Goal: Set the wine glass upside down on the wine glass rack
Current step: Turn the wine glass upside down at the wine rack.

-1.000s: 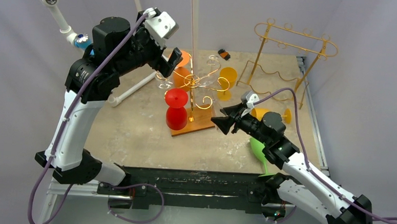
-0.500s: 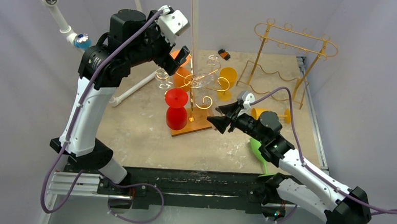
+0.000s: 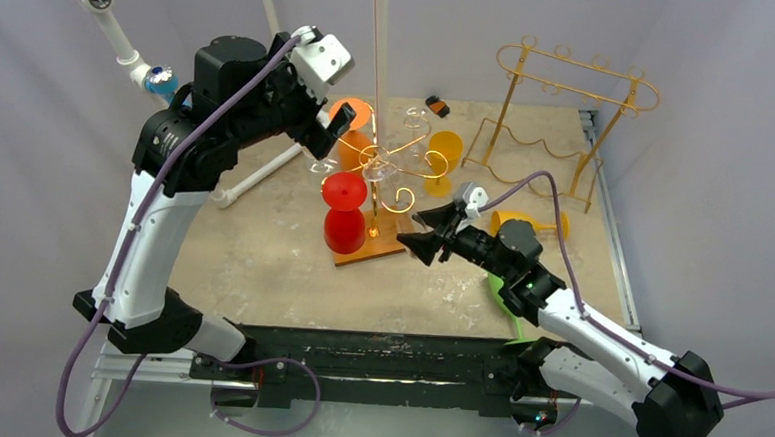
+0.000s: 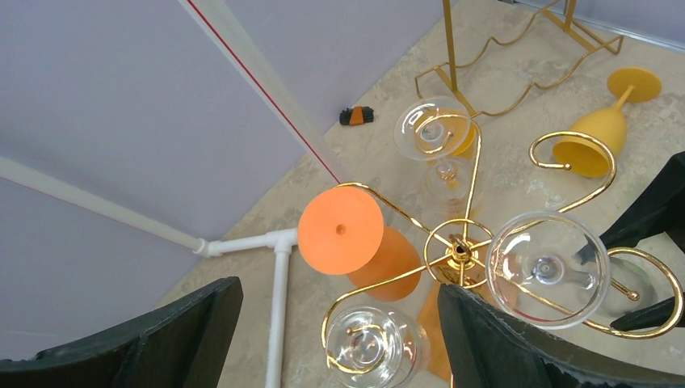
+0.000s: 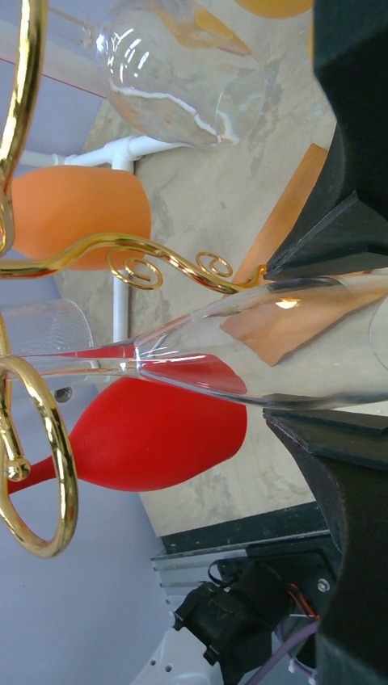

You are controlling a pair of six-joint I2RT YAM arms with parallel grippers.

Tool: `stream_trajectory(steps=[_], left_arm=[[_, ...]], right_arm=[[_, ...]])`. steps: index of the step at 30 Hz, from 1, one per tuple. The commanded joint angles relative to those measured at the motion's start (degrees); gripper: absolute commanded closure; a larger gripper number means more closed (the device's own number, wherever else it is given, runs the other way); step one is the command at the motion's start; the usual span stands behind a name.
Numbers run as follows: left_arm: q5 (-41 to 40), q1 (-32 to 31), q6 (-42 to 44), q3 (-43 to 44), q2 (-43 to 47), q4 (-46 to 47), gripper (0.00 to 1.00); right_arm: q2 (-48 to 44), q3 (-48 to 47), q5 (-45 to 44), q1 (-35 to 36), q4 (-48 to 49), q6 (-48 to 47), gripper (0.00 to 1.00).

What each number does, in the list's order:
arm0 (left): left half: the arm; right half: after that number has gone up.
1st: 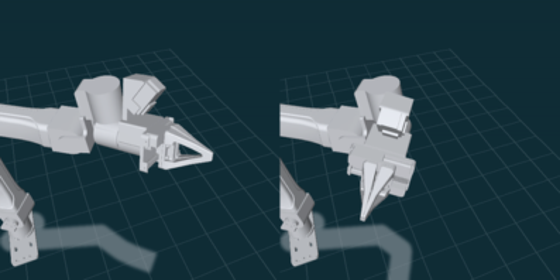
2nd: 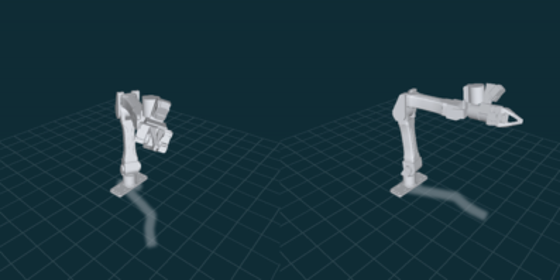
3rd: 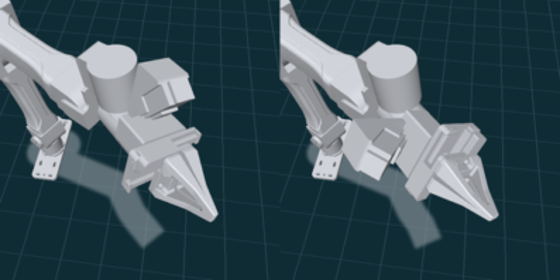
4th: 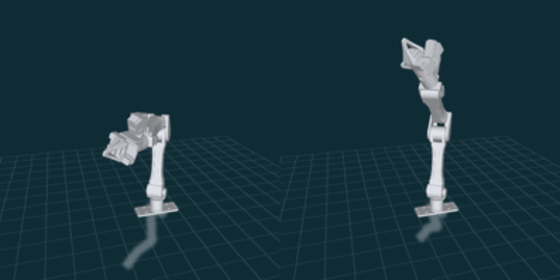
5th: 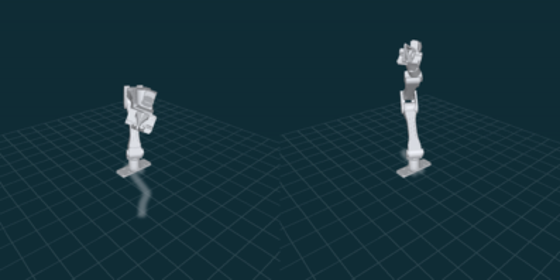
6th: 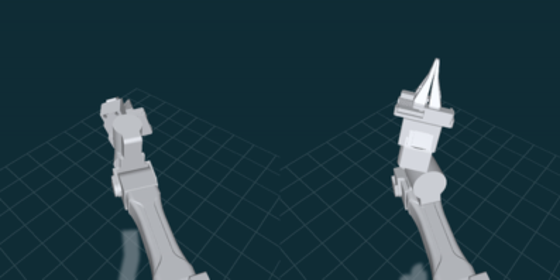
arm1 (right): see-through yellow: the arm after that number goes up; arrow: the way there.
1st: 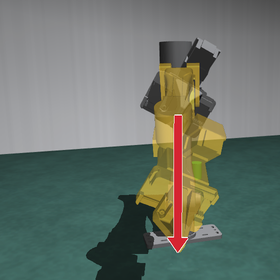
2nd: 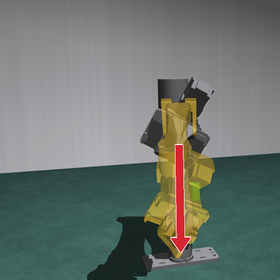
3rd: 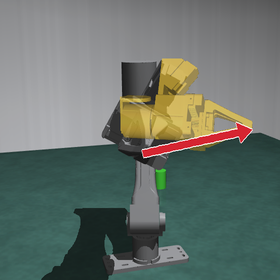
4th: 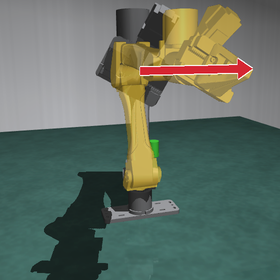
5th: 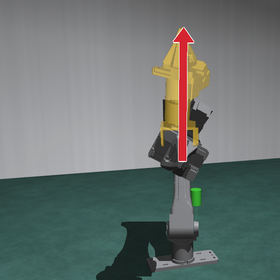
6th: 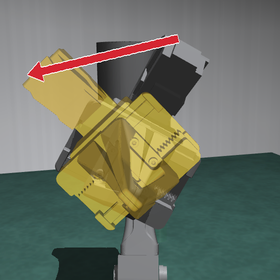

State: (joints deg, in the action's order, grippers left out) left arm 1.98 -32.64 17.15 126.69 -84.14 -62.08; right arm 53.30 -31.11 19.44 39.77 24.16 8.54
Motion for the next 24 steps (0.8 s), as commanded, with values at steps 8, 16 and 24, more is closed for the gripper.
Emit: stream_trajectory(steps=[8, 16, 24], left_arm=[[-12.94, 0.21, -5.59, -5.41, 4.26, -1.17, 0.0], [-13.47, 0.21, -5.12, -6.64, 3.75, 0.15, 0.0], [-13.86, 0.18, -4.59, -7.44, 3.36, 1.3, 0.0]], right_arm=[[0.31, 5.76, 2.05, 1.85, 18.69, -3.5, 1.0], [0.27, 8.7, 1.94, 2.12, 24.15, -4.34, 1.0], [-1.71, 12.33, 0.53, 2.07, 28.76, -3.99, 1.0]])
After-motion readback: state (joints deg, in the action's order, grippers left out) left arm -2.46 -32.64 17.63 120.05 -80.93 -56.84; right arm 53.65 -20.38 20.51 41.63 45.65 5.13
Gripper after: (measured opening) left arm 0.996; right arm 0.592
